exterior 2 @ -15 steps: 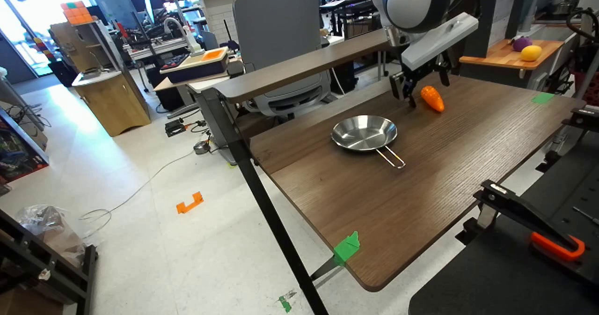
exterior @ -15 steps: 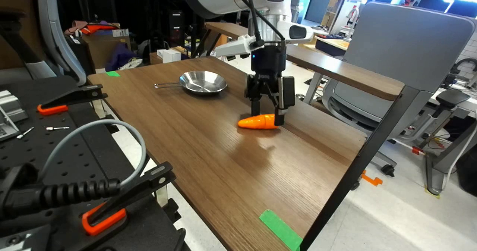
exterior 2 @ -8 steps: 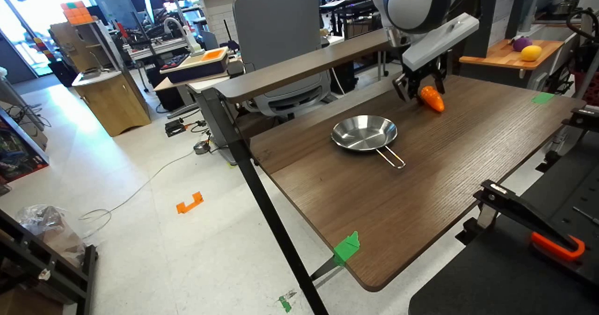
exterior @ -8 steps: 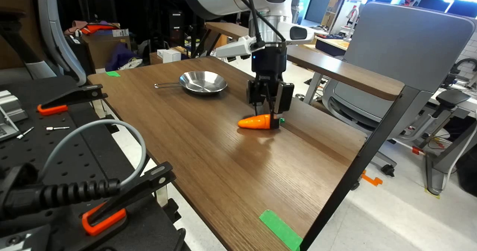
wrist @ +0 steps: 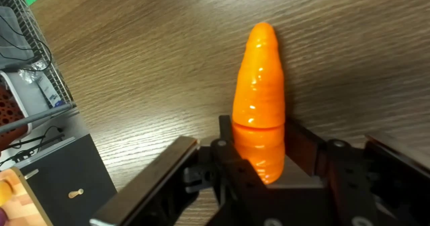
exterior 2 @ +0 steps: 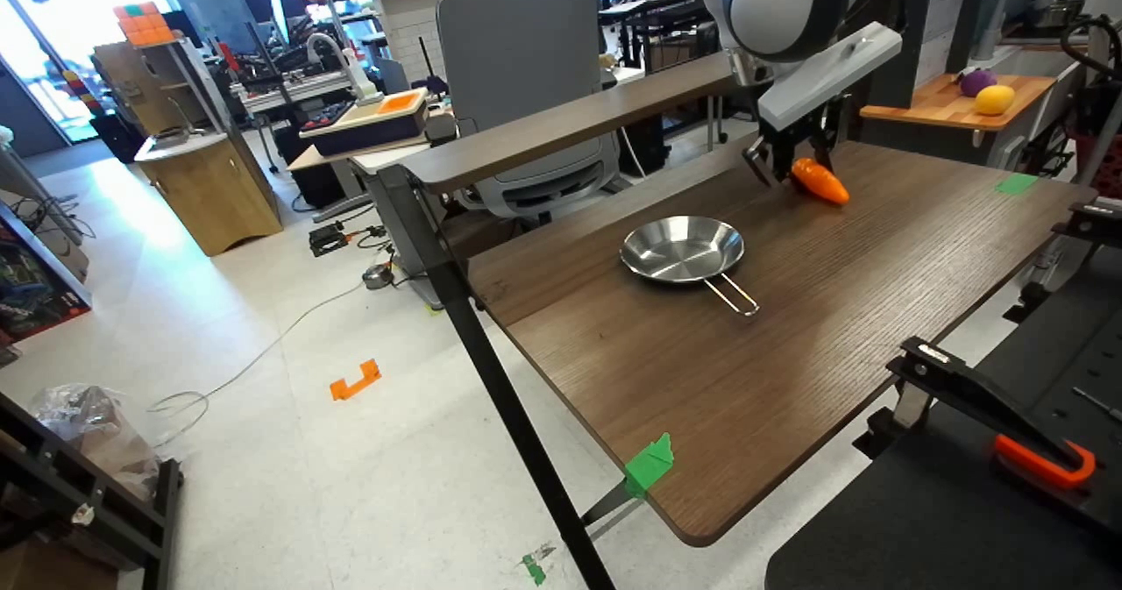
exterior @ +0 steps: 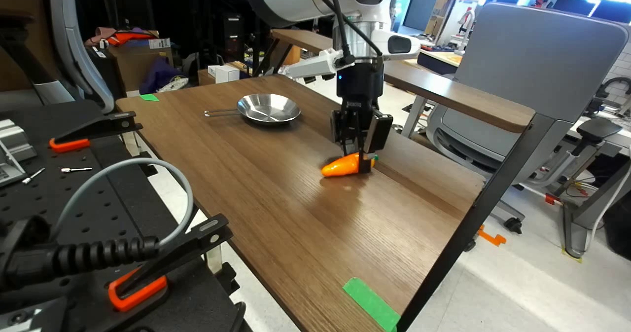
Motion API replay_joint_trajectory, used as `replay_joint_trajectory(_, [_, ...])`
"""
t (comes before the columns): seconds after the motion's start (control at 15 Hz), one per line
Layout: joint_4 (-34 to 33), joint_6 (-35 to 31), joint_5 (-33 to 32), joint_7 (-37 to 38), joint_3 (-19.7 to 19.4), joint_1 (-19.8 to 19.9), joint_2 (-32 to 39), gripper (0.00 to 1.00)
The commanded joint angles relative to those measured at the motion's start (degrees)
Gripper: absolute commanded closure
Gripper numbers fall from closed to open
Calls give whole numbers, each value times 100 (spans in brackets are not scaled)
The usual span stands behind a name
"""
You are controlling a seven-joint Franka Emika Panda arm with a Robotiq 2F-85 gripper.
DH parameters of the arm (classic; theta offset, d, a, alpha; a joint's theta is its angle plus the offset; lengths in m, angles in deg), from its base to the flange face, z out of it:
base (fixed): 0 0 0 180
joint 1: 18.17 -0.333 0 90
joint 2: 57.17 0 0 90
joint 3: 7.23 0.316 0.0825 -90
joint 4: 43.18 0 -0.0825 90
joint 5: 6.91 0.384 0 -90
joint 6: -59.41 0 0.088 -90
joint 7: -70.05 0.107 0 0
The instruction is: Put the carrot on the silver pan.
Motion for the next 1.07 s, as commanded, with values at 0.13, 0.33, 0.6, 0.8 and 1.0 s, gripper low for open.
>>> replay_joint_trajectory(0.13, [-93,-165,15,67,-189,-56,-296,85])
replay_joint_trajectory(0.33, [-16,-342,-54,-22,-168,-90,-620,85])
replay_joint_trajectory(0.6, [173,-632,-64,-328,-17,-113,-1102,85])
replay_joint_trajectory(0.8, [346,-750,-17,-556,172,-131,-1438,85])
replay_joint_trajectory(1.0, [538,-798,-24,-569,307,-178,-1727,85])
